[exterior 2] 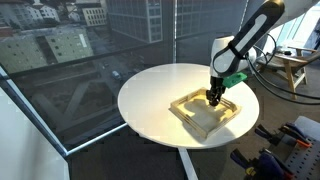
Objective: Put the plum plush toy on the tray
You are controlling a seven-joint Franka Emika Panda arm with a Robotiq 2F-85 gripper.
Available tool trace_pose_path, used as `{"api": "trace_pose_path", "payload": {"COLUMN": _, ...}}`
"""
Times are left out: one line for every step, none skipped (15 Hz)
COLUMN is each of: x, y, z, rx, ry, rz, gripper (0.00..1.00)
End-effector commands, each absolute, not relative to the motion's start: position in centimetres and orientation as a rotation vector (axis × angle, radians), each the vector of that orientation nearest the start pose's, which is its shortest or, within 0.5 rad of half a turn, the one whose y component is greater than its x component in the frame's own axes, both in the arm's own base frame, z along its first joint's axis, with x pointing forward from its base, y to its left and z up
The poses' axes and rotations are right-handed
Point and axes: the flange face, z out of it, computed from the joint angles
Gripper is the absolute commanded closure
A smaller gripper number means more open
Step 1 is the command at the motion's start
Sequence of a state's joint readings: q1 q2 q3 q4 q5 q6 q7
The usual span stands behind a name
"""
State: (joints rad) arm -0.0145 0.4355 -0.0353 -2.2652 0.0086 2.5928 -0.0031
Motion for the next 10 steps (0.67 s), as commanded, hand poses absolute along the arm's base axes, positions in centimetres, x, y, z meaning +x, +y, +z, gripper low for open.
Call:
{"api": "trace_pose_path", "payload": {"x": 52.83, "y": -3.00, "z": 15.59, "rx": -3.146, "ry": 0.124, "rz": 0.155, "gripper": 0.66}}
{"api": "trace_pose_path", "payload": {"x": 52.85, "y": -3.01, "z": 15.51, "rx": -3.146, "ry": 0.125, "rz": 0.156, "gripper": 0.66}}
{"api": "trace_pose_path", "payload": {"x": 52.87, "y": -3.02, "z": 15.47, "rx": -3.147, "ry": 0.126, "rz": 0.157, "gripper": 0.66}}
{"api": "trace_pose_path", "payload": {"x": 52.89, "y": -3.04, "z": 15.45, "rx": -3.147, "ry": 0.127, "rz": 0.157, "gripper": 0.66}}
{"api": "trace_pose_path", "payload": {"x": 52.94, "y": -3.06, "z": 15.44, "rx": -3.147, "ry": 0.128, "rz": 0.156, "gripper": 0.66}}
{"api": "trace_pose_path", "payload": {"x": 52.98, "y": -3.09, "z": 15.41, "rx": -3.146, "ry": 0.130, "rz": 0.157, "gripper": 0.66}}
{"api": "trace_pose_path", "payload": {"x": 53.00, "y": -3.11, "z": 15.40, "rx": -3.146, "ry": 0.132, "rz": 0.157, "gripper": 0.66}}
{"api": "trace_pose_path", "payload": {"x": 53.02, "y": -3.14, "z": 15.37, "rx": -3.146, "ry": 0.134, "rz": 0.157, "gripper": 0.66}}
{"api": "trace_pose_path", "payload": {"x": 53.02, "y": -3.17, "z": 15.34, "rx": -3.146, "ry": 0.137, "rz": 0.159, "gripper": 0.35}}
{"api": "trace_pose_path", "payload": {"x": 53.02, "y": -3.21, "z": 15.31, "rx": -3.147, "ry": 0.140, "rz": 0.159, "gripper": 0.15}}
